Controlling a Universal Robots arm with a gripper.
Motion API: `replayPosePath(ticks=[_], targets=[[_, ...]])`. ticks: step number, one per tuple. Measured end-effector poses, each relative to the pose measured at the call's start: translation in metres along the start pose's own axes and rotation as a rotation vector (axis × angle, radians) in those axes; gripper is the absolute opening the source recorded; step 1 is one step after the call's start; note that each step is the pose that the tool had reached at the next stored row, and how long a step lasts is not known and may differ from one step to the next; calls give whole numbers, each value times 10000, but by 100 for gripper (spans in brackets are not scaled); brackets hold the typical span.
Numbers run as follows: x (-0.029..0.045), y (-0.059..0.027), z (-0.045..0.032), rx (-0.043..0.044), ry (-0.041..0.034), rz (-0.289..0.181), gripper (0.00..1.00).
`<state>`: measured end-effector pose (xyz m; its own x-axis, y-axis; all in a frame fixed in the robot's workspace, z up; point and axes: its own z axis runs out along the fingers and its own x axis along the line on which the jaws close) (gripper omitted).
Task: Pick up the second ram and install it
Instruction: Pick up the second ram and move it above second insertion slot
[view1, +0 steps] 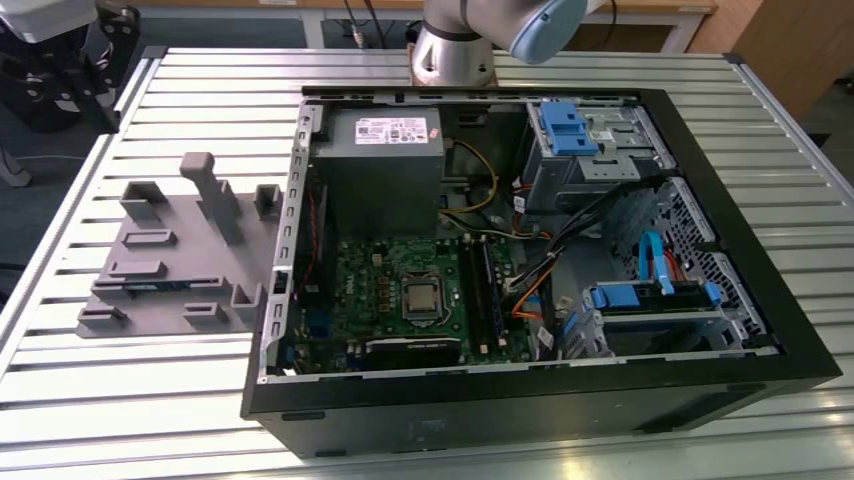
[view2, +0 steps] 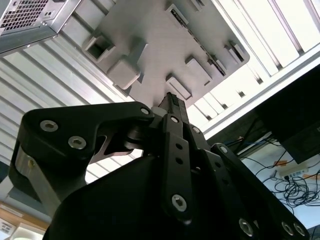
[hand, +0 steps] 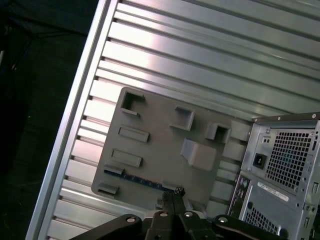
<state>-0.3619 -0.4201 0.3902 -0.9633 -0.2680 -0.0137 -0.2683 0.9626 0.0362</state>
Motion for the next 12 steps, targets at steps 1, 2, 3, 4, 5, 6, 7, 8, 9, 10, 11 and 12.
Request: replayPosePath(ticks=[1, 2, 3, 4, 5, 6, 7, 8, 9, 10, 11, 12], targets=[[0, 0, 0, 0, 0, -12, 11], [0, 0, 0, 0, 1, -13, 11], [0, 0, 0, 0, 1, -14, 11], [0, 0, 0, 0, 1, -14, 11], [0, 0, 0, 0, 0, -14, 11], [0, 0, 0, 0, 1, -14, 11], [0, 0, 0, 0, 0, -14, 11], [0, 0, 0, 0, 0, -15, 11], [0, 0, 0, 0, 0, -14, 11], [0, 0, 0, 0, 0, -15, 11], [0, 0, 0, 0, 0, -15, 11], [0, 0, 0, 0, 1, -16, 11]])
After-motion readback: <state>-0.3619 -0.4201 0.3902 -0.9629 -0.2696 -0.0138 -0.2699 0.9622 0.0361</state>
